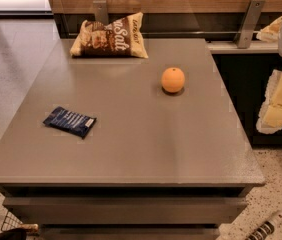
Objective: Pick rxbar blueberry
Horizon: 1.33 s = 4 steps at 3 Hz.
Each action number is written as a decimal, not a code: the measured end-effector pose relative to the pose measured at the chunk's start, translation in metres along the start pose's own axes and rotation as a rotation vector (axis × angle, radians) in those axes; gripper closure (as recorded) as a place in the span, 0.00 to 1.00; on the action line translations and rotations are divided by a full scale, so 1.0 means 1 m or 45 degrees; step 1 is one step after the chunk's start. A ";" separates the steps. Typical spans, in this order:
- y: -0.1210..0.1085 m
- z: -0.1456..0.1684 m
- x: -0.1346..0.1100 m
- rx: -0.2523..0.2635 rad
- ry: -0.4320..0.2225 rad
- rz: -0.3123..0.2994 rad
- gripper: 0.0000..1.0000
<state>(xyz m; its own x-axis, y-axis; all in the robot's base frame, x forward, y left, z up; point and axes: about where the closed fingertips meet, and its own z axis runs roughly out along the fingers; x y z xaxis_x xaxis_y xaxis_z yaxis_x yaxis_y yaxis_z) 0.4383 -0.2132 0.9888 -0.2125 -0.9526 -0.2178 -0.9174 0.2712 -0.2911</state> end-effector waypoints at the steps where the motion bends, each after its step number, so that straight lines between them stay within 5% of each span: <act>1: 0.000 0.000 0.000 0.000 0.000 0.000 0.00; 2: 0.000 0.003 -0.002 0.002 -0.035 0.014 0.00; 4: 0.005 0.050 -0.058 -0.039 -0.499 0.107 0.00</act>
Offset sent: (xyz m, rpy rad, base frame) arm 0.0151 0.0288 -0.0289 0.3809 -0.0834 -0.0297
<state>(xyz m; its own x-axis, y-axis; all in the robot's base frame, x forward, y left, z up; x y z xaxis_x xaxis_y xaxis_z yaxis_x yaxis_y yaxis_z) 0.4631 -0.1500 0.9530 -0.1480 -0.8011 -0.5800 -0.9132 0.3358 -0.2308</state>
